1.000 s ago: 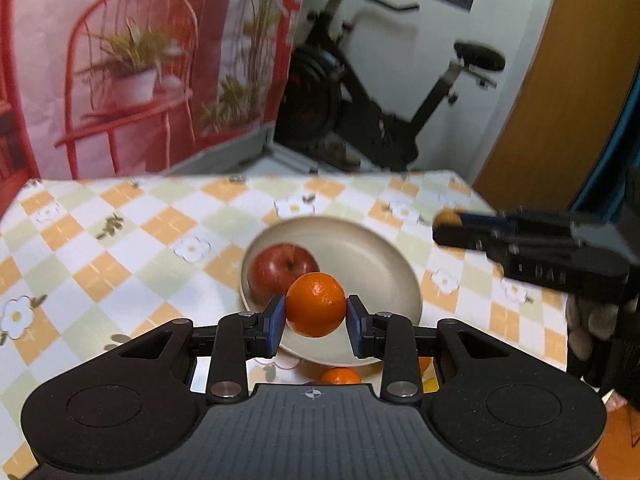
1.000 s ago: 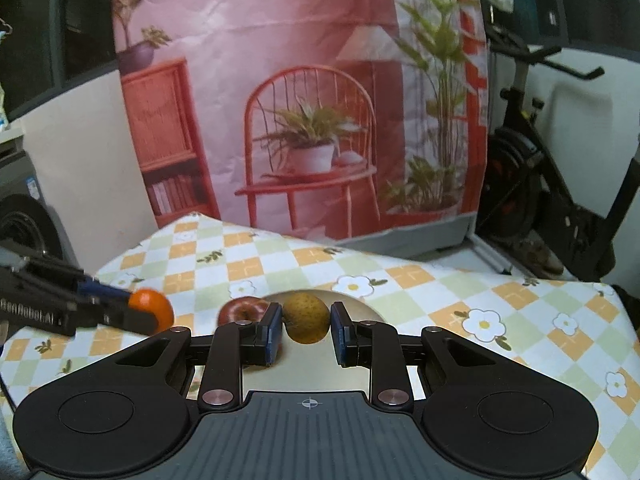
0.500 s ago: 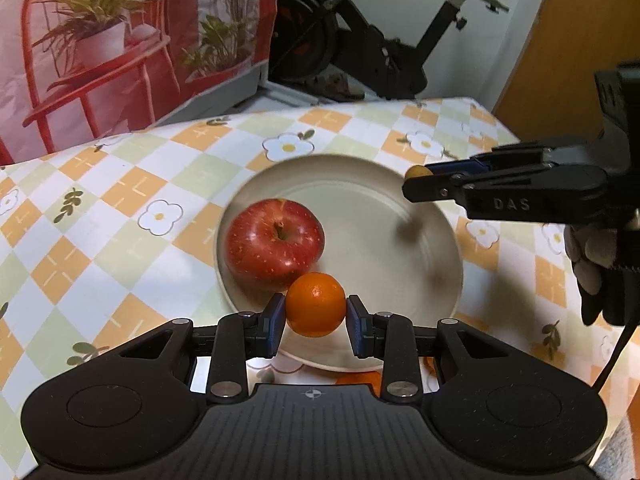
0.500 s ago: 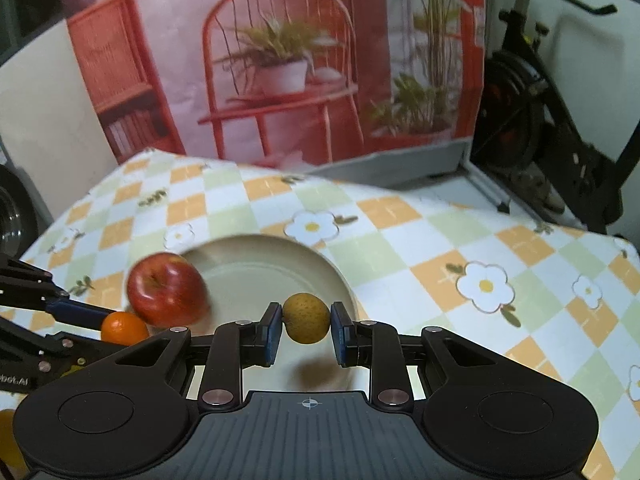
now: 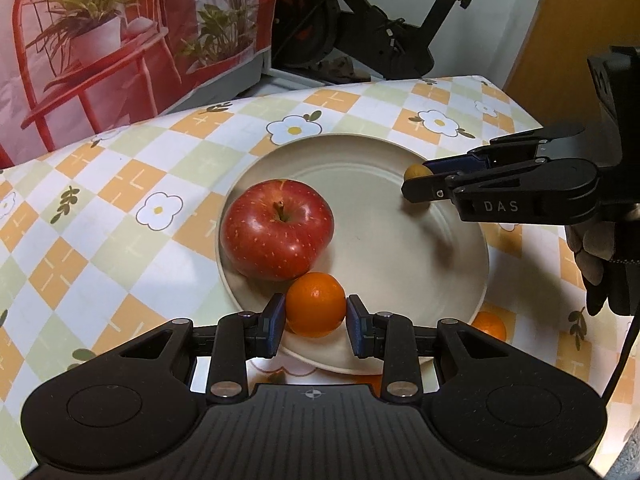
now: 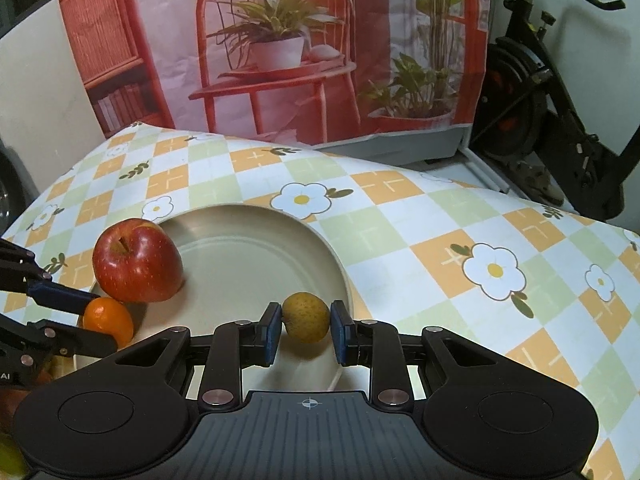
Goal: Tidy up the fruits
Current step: 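Lower the kiwi onto the plate and open the right gripper while the left gripper releases the tangerine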
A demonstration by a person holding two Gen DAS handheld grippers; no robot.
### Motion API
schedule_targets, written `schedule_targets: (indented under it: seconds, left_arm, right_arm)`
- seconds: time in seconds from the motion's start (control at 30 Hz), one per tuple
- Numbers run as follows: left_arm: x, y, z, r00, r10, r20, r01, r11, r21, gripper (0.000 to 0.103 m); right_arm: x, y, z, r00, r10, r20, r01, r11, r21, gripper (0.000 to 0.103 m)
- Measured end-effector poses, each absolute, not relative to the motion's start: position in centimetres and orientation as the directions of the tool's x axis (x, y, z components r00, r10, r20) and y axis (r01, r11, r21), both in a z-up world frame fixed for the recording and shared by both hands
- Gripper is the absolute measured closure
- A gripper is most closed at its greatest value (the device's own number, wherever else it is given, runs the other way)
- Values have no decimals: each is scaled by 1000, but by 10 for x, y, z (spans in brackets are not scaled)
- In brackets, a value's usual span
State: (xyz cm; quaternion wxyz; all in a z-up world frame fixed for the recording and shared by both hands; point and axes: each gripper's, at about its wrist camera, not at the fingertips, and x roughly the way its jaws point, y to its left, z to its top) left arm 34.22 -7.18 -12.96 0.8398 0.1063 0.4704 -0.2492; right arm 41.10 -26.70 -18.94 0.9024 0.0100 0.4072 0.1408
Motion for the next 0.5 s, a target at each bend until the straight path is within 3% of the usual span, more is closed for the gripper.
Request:
schedule_targets:
  seconds: [0.5]
  left_arm:
    - [341, -70, -128, 440, -298, -847, 504, 863, -42, 66]
  right_arm:
    - [403, -260, -188, 630, 240, -739, -262, 961, 90, 73]
